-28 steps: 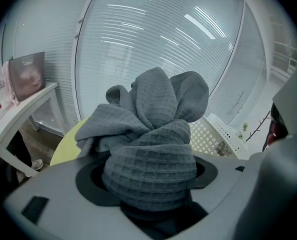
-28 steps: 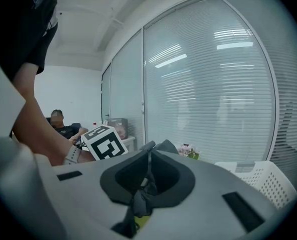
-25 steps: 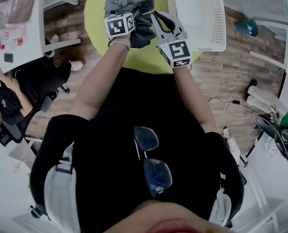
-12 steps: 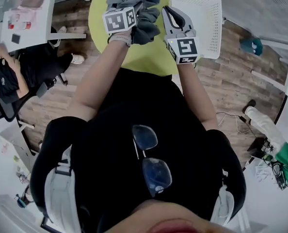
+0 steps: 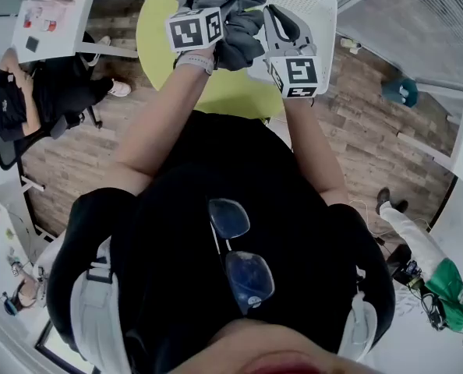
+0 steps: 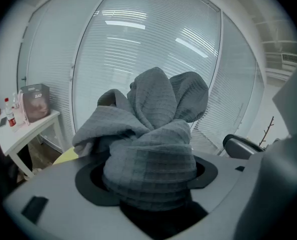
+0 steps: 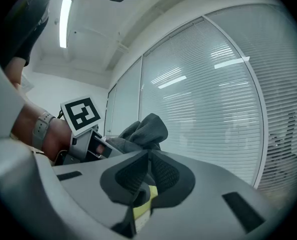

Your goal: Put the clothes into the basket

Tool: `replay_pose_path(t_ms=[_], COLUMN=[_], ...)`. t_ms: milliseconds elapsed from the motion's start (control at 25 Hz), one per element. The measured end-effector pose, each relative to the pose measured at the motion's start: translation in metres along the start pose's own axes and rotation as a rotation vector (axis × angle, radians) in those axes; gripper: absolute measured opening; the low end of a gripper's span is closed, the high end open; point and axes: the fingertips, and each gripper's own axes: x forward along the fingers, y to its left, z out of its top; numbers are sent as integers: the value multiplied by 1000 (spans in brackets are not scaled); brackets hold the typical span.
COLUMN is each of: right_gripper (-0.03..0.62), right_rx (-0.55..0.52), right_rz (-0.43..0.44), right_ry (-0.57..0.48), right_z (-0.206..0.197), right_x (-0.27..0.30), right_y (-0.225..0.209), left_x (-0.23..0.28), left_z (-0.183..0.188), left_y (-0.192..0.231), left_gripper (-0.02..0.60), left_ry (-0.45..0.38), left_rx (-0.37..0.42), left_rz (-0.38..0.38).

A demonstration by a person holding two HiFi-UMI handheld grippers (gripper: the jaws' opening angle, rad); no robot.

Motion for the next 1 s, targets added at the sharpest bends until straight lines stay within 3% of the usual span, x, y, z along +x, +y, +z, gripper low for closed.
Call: replay_pose_path(t_ms=[520,760,1000], right_gripper=[35,35,35], right_rx=[-36,-9,-11], right_rz=[-114,-144,-129], right_ry=[8,48,85], right_z=[-7,-26,-42], right_x=[-84,-111,-120], right_y=[-83,-110,-117], left_x=[39,69,94], left_z=[-15,-50,-78], left_y=[-146,-169,-167], left_gripper=[354,357,360], left_ry=[28,90,142], left_rx=[55,41,41], left_rz=[-129,-131,-112])
